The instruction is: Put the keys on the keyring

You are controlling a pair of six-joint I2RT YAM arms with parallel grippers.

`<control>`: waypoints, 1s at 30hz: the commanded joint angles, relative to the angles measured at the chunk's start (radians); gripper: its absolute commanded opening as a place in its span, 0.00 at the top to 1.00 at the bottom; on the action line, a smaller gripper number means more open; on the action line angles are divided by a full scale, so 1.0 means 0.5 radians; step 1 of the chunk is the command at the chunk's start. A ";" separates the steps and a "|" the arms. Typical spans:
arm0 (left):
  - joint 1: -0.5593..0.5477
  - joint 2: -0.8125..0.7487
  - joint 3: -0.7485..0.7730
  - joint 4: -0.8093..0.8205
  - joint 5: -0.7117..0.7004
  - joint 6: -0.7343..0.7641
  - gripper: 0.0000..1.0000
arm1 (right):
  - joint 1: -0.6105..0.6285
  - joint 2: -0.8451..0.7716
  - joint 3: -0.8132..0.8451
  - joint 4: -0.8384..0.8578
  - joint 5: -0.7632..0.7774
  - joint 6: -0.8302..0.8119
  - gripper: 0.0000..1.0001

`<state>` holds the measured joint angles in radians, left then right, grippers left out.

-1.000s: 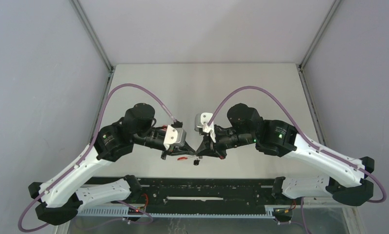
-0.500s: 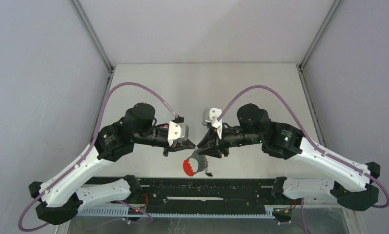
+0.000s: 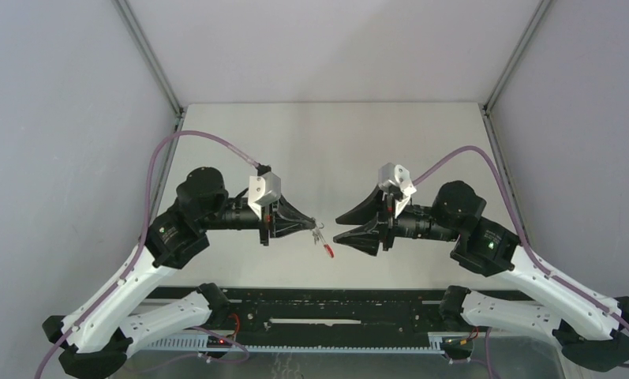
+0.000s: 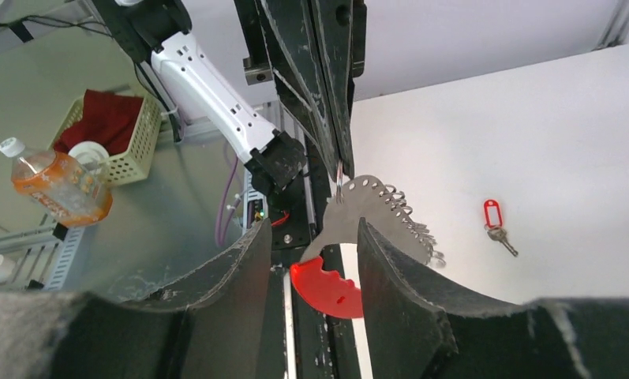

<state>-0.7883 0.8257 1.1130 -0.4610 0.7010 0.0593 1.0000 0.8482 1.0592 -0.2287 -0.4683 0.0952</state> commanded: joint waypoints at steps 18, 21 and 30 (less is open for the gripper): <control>0.030 -0.051 -0.150 0.762 -0.024 -0.638 1.00 | -0.046 -0.121 -0.529 1.304 0.150 0.527 0.52; 0.030 -0.050 -0.171 0.792 -0.059 -0.661 1.00 | -0.043 -0.103 -0.529 1.342 0.158 0.537 0.53; 0.030 -0.066 -0.202 0.831 -0.143 -0.708 1.00 | -0.034 -0.051 -0.529 1.336 0.236 0.529 0.64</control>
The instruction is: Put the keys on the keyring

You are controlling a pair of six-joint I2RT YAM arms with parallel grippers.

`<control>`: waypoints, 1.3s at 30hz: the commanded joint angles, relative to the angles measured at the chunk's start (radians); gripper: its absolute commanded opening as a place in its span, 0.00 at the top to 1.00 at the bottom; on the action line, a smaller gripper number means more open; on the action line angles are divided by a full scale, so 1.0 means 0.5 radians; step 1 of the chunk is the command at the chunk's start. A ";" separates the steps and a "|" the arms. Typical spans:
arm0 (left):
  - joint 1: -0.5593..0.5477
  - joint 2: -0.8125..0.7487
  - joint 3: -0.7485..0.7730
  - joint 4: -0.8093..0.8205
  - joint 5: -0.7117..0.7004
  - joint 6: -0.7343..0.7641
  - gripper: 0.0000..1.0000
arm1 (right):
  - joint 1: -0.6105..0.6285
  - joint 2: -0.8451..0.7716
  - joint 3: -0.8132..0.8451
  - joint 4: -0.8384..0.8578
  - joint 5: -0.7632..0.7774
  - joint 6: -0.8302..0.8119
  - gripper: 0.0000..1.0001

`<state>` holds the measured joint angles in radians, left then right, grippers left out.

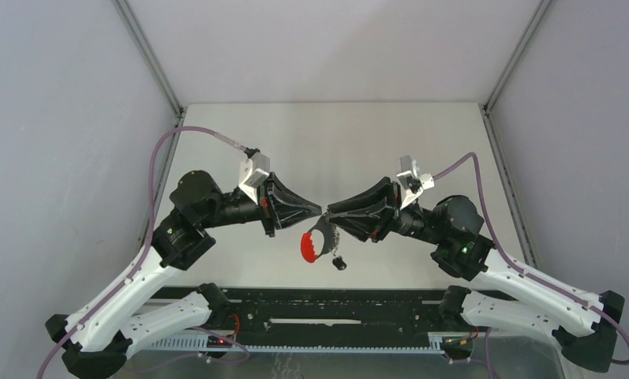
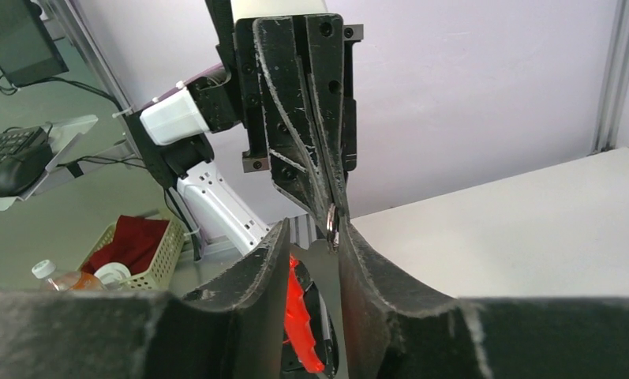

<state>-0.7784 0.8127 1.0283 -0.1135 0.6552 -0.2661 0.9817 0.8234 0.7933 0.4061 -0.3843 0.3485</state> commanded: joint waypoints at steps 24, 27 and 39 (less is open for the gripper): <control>0.011 -0.036 -0.122 0.026 0.061 0.061 0.84 | 0.027 0.092 0.311 -0.669 -0.047 -0.216 1.00; 0.010 -0.021 -0.067 -0.107 0.152 0.169 0.73 | 0.006 0.121 0.377 -0.890 -0.105 -0.242 1.00; 0.010 0.162 0.233 -0.844 0.585 0.859 0.70 | -0.031 0.392 0.863 -1.769 -0.397 -0.532 1.00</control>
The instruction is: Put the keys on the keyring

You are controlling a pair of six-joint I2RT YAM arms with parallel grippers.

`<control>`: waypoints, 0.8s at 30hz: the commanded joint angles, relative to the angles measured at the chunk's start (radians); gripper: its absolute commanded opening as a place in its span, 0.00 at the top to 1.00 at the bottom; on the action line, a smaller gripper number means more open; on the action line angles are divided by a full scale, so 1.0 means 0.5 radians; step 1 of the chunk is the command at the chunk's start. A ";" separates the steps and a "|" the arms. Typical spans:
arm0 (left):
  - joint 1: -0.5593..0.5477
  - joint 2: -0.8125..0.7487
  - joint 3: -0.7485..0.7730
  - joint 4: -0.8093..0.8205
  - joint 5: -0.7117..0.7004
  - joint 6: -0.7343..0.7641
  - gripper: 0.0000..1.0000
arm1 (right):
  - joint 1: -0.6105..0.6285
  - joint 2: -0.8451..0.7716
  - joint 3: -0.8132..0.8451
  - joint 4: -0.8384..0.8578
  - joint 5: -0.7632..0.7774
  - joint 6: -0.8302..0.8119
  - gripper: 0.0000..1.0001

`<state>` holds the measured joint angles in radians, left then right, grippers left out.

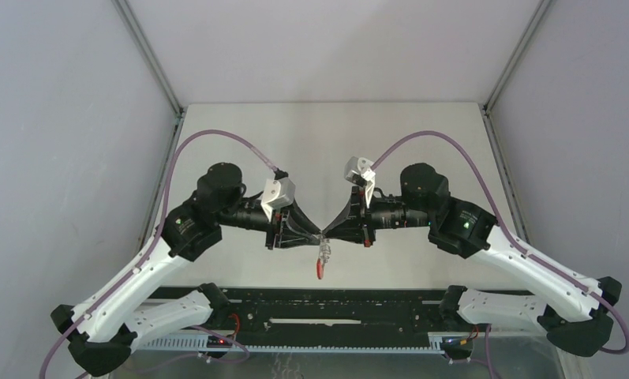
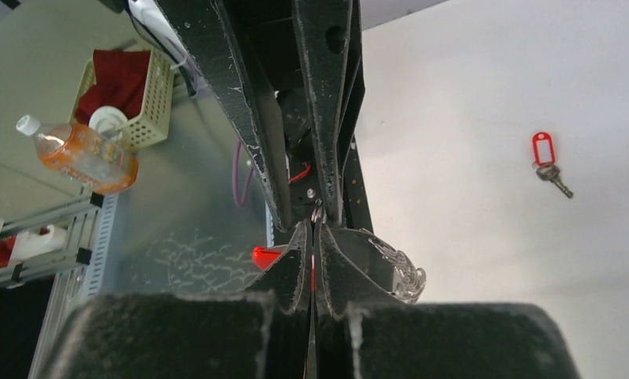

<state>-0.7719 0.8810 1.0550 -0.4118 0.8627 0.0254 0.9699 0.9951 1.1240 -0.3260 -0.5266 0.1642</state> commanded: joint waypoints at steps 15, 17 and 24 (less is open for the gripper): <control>-0.026 0.129 0.286 -0.473 0.169 0.452 0.81 | 0.076 0.327 0.602 -0.791 0.020 -0.396 1.00; -0.041 0.131 0.282 -0.484 0.155 0.468 0.79 | 0.094 0.360 0.645 -0.826 0.038 -0.405 1.00; -0.077 0.122 0.266 -0.550 0.029 0.596 0.75 | 0.142 0.427 0.734 -0.894 0.044 -0.437 1.00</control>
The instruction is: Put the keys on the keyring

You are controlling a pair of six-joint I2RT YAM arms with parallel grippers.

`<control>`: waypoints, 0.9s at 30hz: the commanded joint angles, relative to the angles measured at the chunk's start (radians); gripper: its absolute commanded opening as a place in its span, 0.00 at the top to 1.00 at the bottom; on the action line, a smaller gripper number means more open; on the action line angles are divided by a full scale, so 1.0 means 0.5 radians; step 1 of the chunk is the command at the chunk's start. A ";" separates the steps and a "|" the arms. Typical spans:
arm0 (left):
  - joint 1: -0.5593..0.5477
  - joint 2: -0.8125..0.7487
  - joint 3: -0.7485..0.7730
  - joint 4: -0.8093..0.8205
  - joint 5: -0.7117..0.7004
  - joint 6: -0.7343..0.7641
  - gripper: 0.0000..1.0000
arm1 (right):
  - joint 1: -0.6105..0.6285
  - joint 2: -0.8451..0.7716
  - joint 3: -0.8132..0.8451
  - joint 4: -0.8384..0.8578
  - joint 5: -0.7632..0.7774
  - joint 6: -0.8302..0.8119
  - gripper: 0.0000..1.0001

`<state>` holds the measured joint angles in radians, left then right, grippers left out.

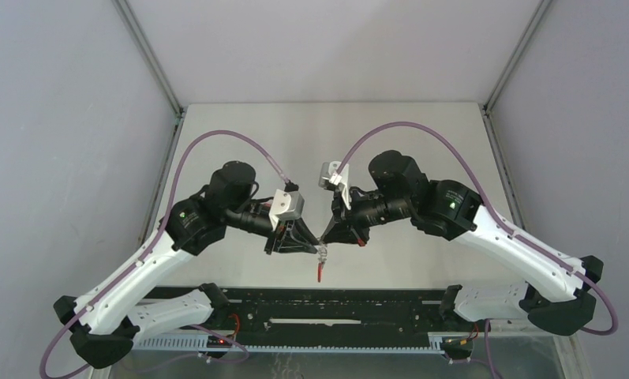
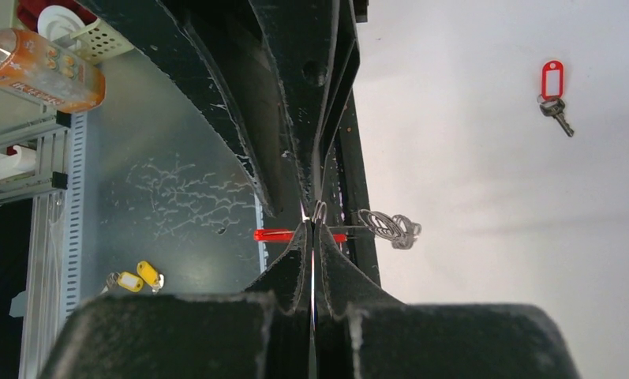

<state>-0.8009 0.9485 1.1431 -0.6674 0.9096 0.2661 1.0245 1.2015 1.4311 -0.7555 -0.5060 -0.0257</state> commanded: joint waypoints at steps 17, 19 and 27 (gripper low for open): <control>-0.024 -0.099 0.082 -0.065 -0.324 0.099 0.53 | 0.071 0.130 0.252 -0.212 -0.003 -0.125 1.00; -0.027 -0.082 0.057 -0.009 -0.256 0.053 0.50 | 0.079 0.156 0.280 -0.227 0.000 -0.128 1.00; -0.025 -0.019 0.049 0.023 -0.137 0.005 0.63 | 0.099 0.192 0.326 -0.237 0.003 -0.142 1.00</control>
<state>-0.8097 0.9348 1.1641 -0.6933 0.8005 0.2951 1.0649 1.2953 1.5436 -0.8791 -0.4961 -0.0788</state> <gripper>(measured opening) 0.413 0.006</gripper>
